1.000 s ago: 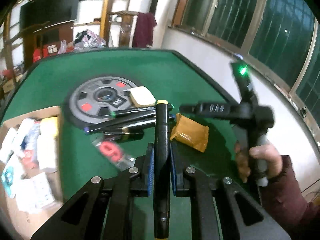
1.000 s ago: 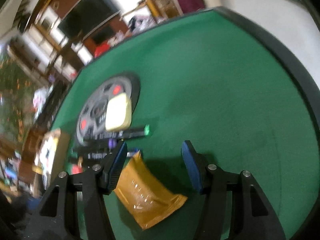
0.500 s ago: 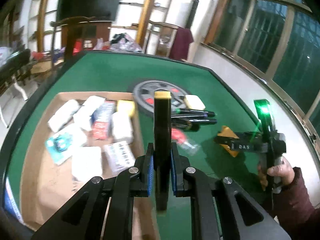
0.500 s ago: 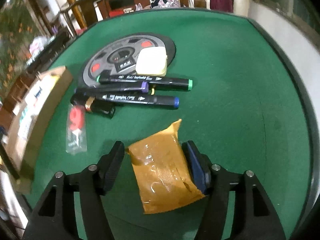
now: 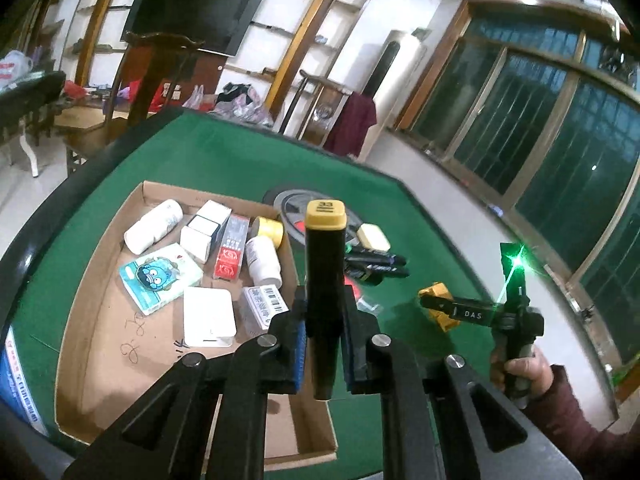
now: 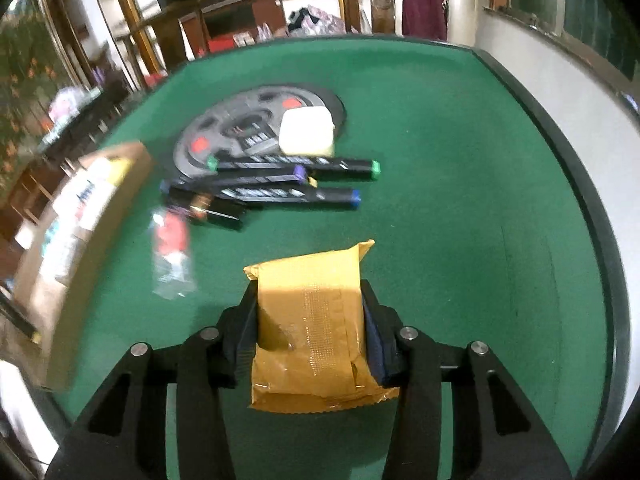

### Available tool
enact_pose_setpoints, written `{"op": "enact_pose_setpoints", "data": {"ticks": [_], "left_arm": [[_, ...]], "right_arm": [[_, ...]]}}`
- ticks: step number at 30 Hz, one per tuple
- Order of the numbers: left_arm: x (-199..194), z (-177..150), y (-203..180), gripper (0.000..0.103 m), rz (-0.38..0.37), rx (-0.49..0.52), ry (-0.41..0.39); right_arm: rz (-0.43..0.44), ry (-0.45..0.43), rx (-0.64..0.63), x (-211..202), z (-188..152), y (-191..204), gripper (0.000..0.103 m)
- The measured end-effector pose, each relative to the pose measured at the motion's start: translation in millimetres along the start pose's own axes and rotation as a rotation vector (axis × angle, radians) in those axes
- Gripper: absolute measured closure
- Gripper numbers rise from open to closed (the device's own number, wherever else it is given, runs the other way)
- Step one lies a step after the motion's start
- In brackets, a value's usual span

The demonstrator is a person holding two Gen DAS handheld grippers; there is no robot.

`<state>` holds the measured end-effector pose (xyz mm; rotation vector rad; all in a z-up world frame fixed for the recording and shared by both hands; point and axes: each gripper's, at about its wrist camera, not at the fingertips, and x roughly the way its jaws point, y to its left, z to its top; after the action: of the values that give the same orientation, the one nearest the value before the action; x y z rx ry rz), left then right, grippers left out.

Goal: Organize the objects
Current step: 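Grasp the orange padded envelope with the right tool while the left tool holds the marker, then carry the marker and envelope over the cardboard box with both tools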

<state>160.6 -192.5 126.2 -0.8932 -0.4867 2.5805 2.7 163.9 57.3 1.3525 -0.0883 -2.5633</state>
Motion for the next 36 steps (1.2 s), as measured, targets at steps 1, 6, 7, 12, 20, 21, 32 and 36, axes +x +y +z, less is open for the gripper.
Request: {"op": "enact_pose_setpoints", "data": {"ticks": [1,6,7,12,20,21,32,36], "left_arm": [[-1.9,0.6,3.4,0.091,-0.008,-0.01,-0.005],[-23.8,9.3,28.4,0.091,-0.028,-0.067,-0.023],[-28.3,10.3,33.6,0.091,-0.025,-0.074,-0.021],[-41.7,17.7,67.8,0.091,0.049,-0.09,0.046],[12.9,17.4,111.0,0.091,0.206,-0.085,0.276],[20.4,18.1,113.5,0.091,0.215,-0.085,0.296],[89.2,14.8,139.5,0.091,0.333,-0.104,0.43],[90.6,14.3,138.5,0.091,0.355,-0.117,0.401]], "right_arm": [[0.016,-0.012,0.002,-5.6,0.9,4.8,0.06],[0.116,-0.045,-0.053,-30.9,7.1,47.5,0.059],[0.143,-0.05,-0.08,-37.0,7.3,64.4,0.059],[0.273,-0.015,-0.159,-32.7,8.7,129.0,0.059],[0.377,0.109,-0.318,9.6,-16.7,237.1,0.059],[0.378,0.125,-0.337,15.0,-20.2,246.4,0.059],[0.337,0.225,-0.424,60.5,-34.8,291.7,0.059],[0.317,0.218,-0.437,67.6,-32.9,297.0,0.059]]}}
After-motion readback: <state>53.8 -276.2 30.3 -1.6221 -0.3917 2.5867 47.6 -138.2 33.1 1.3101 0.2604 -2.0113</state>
